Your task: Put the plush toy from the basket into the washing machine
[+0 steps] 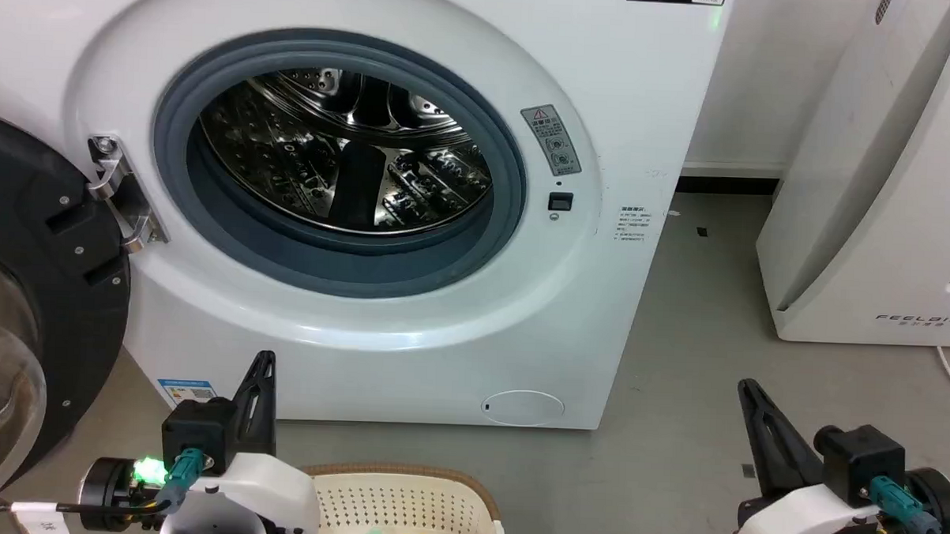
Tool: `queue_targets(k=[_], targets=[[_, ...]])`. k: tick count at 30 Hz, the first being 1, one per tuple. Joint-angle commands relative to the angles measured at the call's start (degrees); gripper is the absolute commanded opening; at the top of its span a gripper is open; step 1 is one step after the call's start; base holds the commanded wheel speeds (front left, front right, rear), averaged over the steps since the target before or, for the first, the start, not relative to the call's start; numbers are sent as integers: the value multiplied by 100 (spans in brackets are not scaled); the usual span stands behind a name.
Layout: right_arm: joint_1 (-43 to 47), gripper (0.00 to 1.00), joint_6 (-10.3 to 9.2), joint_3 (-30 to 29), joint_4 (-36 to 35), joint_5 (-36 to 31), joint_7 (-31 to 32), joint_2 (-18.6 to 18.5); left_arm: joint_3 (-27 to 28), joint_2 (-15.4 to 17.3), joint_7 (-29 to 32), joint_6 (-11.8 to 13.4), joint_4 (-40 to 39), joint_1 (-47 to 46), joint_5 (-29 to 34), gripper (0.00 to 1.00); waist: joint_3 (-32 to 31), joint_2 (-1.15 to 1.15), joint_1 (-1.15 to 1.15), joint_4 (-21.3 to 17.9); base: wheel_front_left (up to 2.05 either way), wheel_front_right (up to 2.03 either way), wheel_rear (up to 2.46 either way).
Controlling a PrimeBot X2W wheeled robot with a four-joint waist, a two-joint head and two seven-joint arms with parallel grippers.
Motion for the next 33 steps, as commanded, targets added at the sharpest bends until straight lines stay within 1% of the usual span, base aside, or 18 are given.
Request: queue_targets(k=[1, 33], targets=[[-80, 0, -4, -3, 15, -44, 8, -3, -3, 3, 2, -31, -25, 76, 12, 0, 0, 0, 0, 0, 0, 0, 0], [-80, 0, -4, -3, 15, -44, 8, -3, -3, 3, 2, -31, -25, 76, 12, 0, 0, 0, 0, 0, 0, 0, 0]])
